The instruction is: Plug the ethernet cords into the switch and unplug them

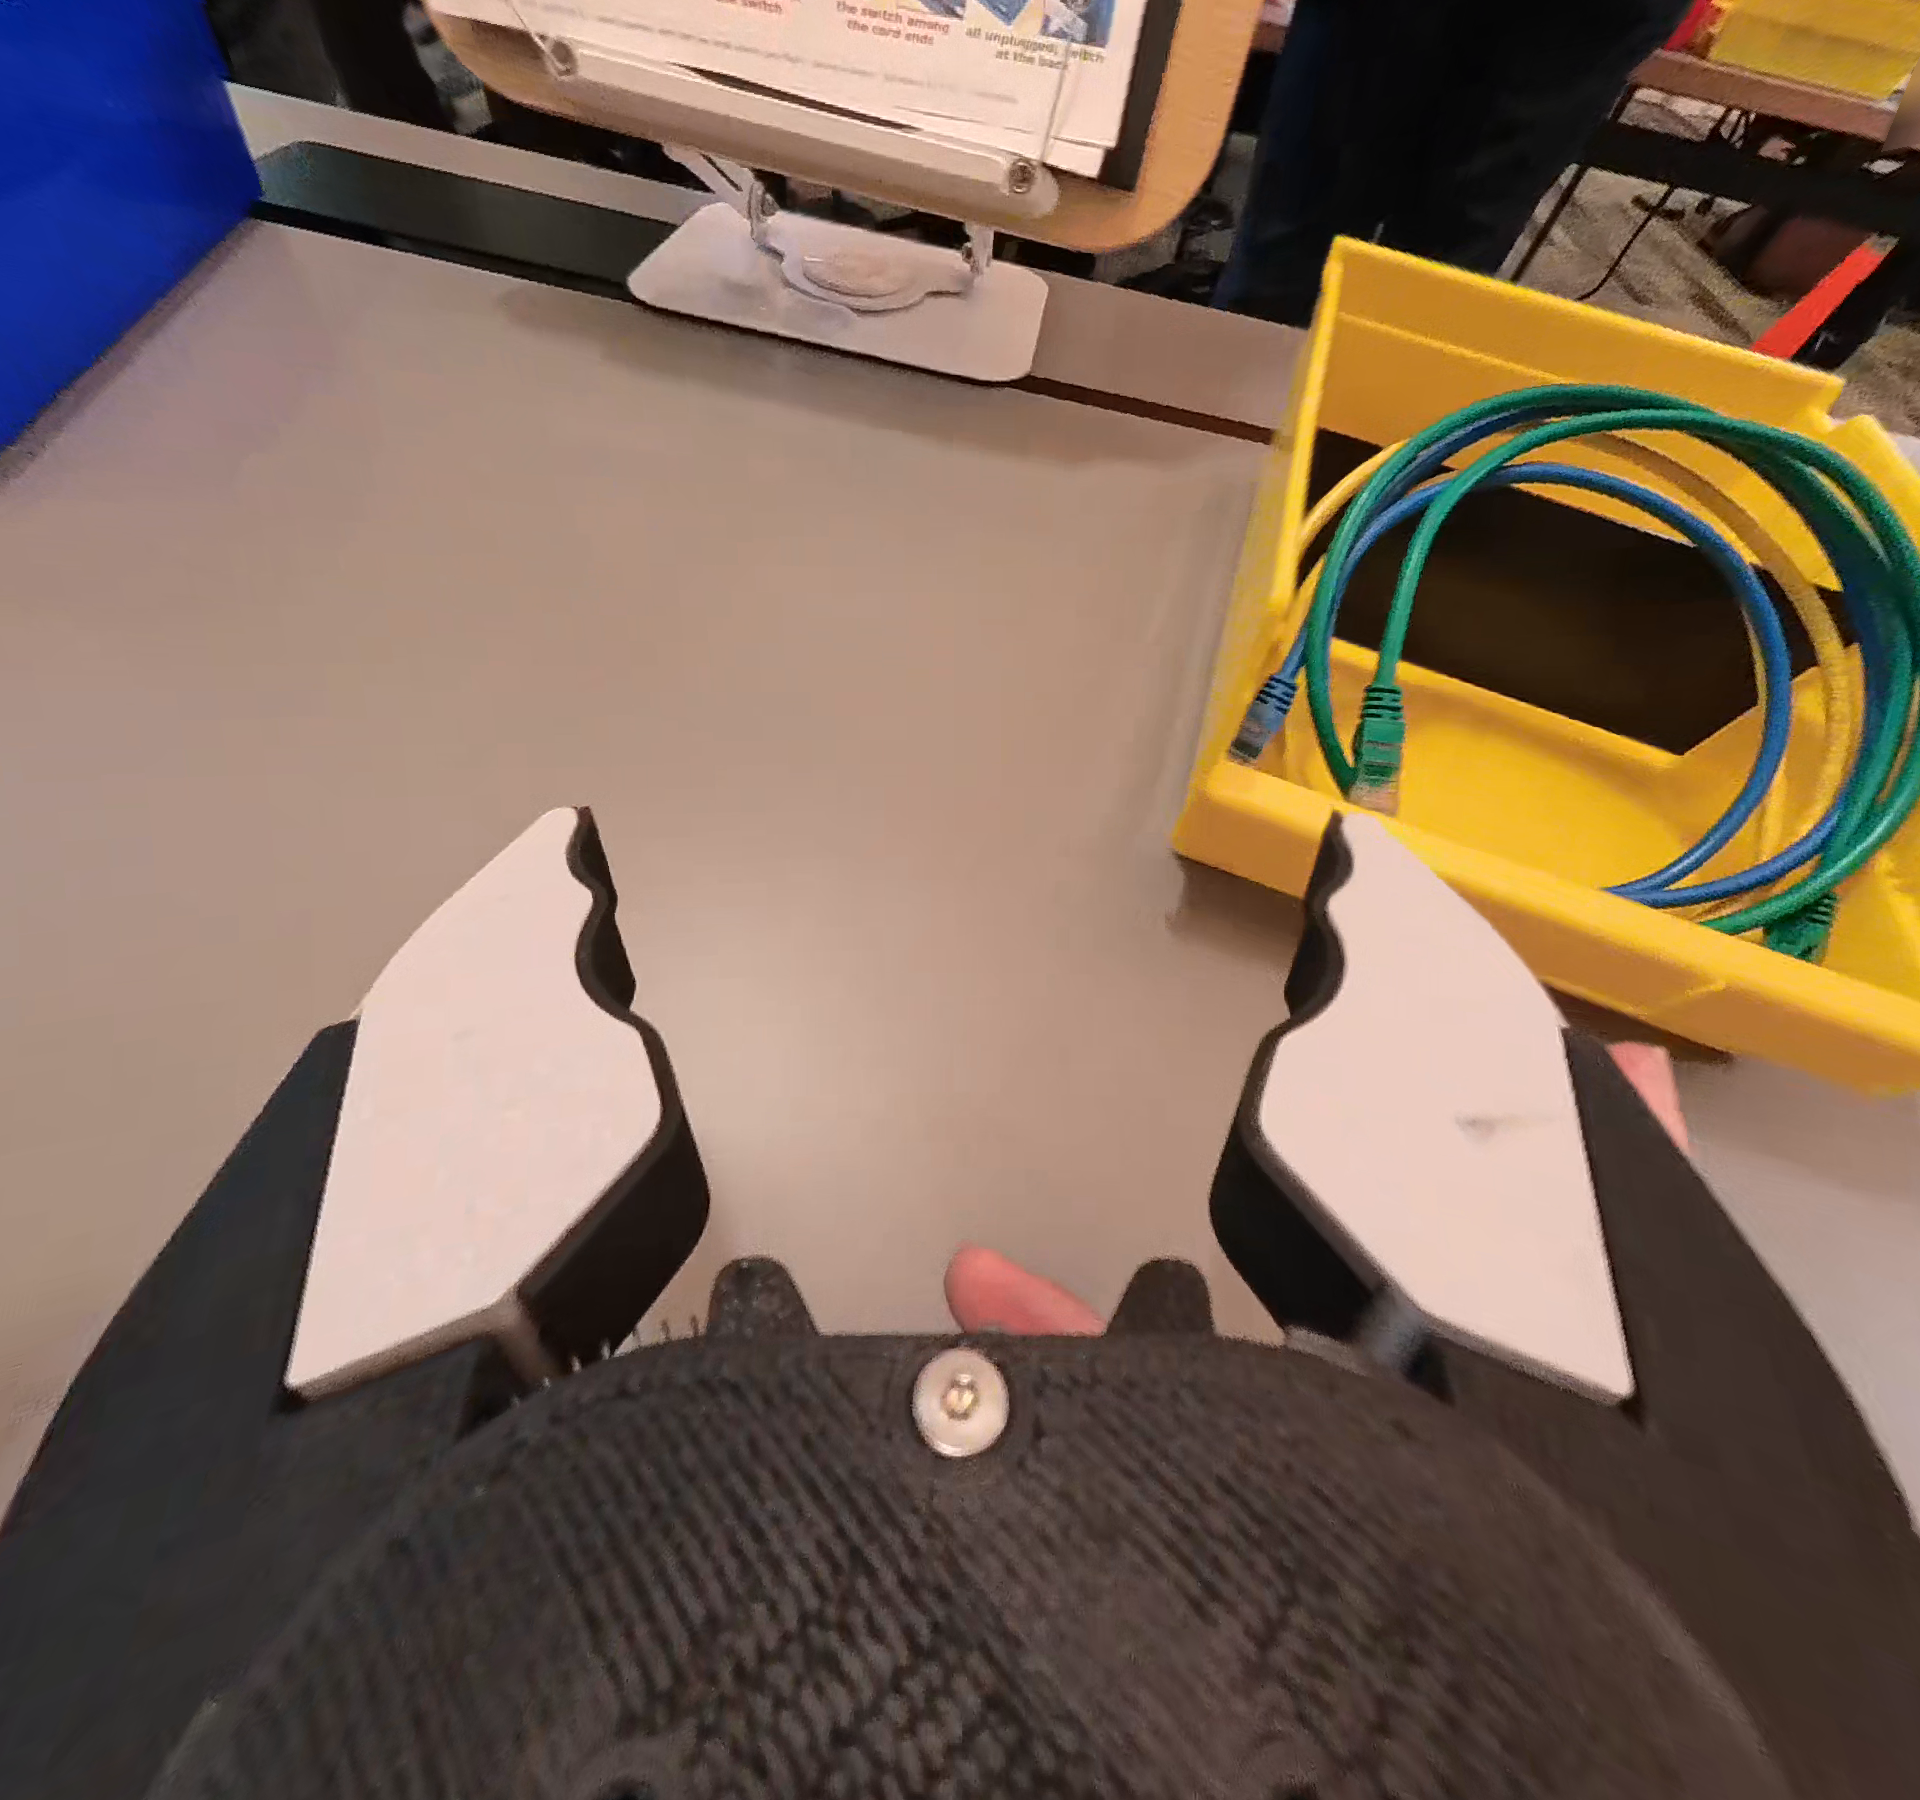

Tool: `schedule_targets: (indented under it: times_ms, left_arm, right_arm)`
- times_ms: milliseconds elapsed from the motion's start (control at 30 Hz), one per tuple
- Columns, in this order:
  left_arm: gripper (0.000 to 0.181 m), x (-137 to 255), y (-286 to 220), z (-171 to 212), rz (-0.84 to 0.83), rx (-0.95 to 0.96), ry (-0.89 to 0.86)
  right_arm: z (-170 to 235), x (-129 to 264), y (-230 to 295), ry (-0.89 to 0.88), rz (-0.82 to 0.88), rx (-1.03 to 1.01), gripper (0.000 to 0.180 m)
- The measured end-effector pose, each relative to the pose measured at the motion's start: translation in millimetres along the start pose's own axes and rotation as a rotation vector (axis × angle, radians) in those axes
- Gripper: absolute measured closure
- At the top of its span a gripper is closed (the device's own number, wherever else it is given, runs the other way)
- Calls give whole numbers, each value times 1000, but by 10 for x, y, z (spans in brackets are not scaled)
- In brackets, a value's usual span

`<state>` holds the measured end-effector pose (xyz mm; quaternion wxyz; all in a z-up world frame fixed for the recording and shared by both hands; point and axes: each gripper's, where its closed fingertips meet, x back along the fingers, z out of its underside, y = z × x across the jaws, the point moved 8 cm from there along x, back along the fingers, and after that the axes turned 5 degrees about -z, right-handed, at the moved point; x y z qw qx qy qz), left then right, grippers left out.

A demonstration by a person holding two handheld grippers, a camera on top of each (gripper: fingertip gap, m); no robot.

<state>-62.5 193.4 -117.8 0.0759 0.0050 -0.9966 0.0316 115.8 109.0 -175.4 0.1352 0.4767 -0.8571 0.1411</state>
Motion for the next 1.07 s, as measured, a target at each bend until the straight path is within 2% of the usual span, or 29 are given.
schedule_targets:
  times_ms: [167,367,733,1067]
  left_arm:
    - [75,102,-231,-2,88,53,-4]
    - [77,18,-426,38,160,128,2]
    - [77,-98,-360,144,72,154,32]
    - [75,-175,-381,168,34,140,86]
  right_arm:
    - [-21,-46,161,11,58,51,56]
    - [-157,-162,306,-14,80,150,60]
    - [-125,-354,572,0,44,257,60]
    - [-167,-253,578,-14,108,327,59]
